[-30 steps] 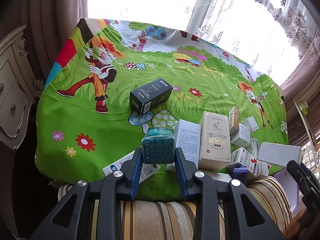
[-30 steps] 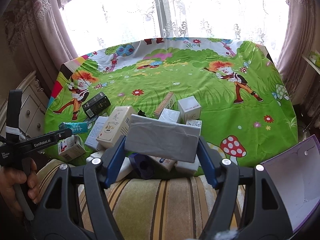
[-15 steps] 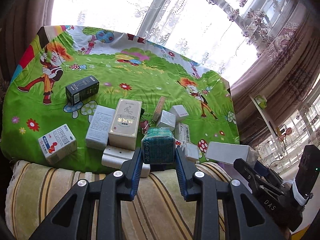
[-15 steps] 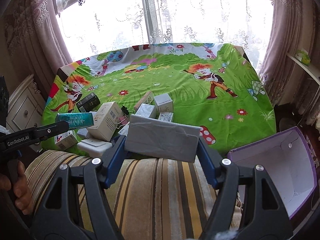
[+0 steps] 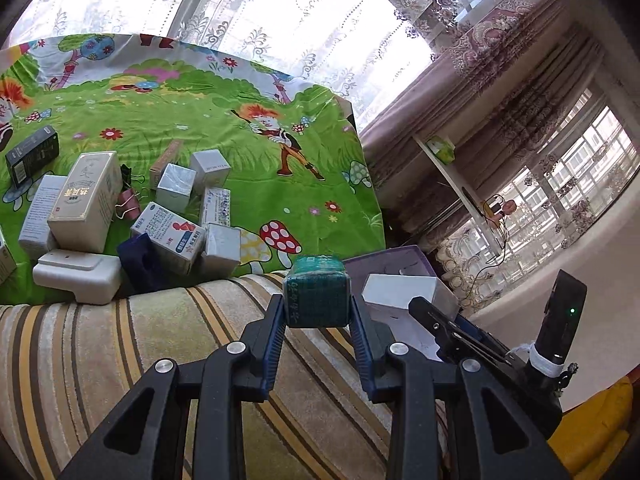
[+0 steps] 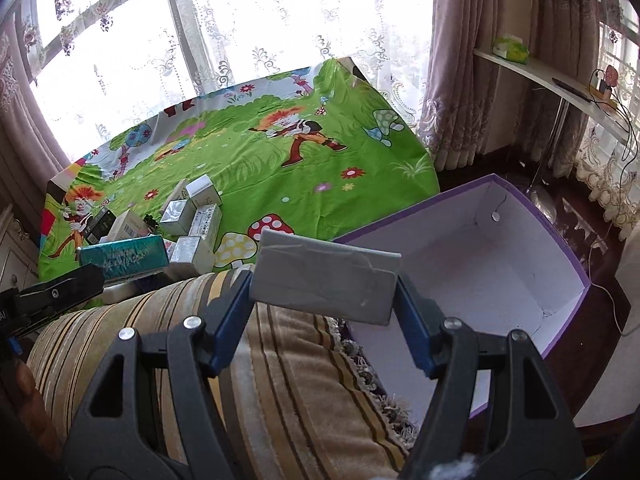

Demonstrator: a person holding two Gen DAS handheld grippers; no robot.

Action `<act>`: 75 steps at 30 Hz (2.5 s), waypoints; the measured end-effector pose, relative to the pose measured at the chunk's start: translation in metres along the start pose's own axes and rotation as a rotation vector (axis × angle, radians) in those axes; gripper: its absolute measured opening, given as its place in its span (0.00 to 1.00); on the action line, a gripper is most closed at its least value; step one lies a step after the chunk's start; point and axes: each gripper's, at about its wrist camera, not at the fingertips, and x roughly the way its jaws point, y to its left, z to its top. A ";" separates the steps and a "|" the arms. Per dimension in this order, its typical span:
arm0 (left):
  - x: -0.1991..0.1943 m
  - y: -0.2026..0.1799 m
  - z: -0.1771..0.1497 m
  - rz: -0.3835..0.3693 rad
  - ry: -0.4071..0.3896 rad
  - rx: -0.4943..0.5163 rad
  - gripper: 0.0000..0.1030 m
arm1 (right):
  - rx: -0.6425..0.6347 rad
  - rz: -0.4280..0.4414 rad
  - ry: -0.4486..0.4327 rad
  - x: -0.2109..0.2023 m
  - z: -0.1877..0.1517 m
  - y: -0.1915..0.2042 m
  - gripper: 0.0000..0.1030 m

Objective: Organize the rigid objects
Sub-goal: 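Carry the teal box with the left tool while the right tool carries the white box to the purple box, then open the left tool over the purple box while the right tool releases its white box there, then move both tools back over the boxes on the bed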

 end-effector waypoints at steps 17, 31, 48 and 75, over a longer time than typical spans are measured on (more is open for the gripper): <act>0.044 -0.064 -0.028 -0.085 0.185 0.205 0.64 | 0.309 -0.143 -0.064 -0.015 -0.002 -0.062 0.81; 0.034 -0.048 -0.026 -0.075 0.125 0.157 0.75 | 0.244 -0.091 -0.069 -0.015 -0.001 -0.049 0.81; -0.044 0.026 -0.011 0.115 -0.054 0.078 0.75 | 0.057 0.052 -0.071 -0.018 0.001 -0.010 0.82; -0.119 0.175 -0.015 0.418 -0.053 -0.125 0.75 | -0.284 0.193 0.107 0.017 0.000 0.092 0.82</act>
